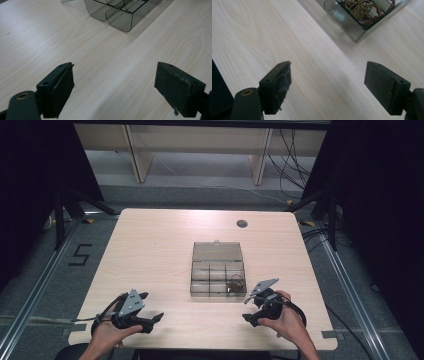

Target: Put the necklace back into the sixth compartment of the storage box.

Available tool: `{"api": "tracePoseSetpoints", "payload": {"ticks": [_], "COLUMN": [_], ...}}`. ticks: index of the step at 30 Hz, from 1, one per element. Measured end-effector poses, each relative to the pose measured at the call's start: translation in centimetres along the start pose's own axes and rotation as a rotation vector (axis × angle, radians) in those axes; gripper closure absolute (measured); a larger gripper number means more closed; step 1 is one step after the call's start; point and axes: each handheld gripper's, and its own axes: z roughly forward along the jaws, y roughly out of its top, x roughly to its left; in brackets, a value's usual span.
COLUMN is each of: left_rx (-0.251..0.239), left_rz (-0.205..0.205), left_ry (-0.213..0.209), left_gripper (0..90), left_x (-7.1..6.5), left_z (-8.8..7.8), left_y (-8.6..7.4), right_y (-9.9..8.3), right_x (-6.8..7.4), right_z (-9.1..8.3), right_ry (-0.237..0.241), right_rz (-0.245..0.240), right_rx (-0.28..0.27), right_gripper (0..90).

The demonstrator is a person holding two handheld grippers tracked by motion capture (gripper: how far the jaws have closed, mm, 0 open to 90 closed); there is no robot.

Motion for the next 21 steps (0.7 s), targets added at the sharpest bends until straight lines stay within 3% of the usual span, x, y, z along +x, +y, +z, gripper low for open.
{"api": "tracePoseSetpoints", "payload": {"ticks": [8, 9, 13, 21], "left_rx": [-0.001, -0.019, -0.018, -0.02], "left_rz": [0.007, -0.012, -0.023, -0.022], "left_ry": [-0.004, -0.004, -0.003, 0.004], "left_gripper": [15.2, 15.1, 15.1, 15.2], "left_x": [0.0, -0.1, -0.2, -0.2], "left_z": [0.0, 0.1, 0.1, 0.0], "left_y": [0.0, 0.0, 0.0, 0.0], "right_y": [-1.2, -1.4, -1.7, -2.2], "right_x": [0.1, 0.1, 0.2, 0.7], "right_z": [0.0, 0.0, 0.0, 0.5], "right_ry": [-0.002, 0.001, -0.003, -0.009], "right_rz": [0.022, 0.015, 0.028, 0.034], "right_rx": [-0.021, -0.029, -0.05, -0.044], "right_gripper": [22.6, 22.5, 22.3, 22.0]}}
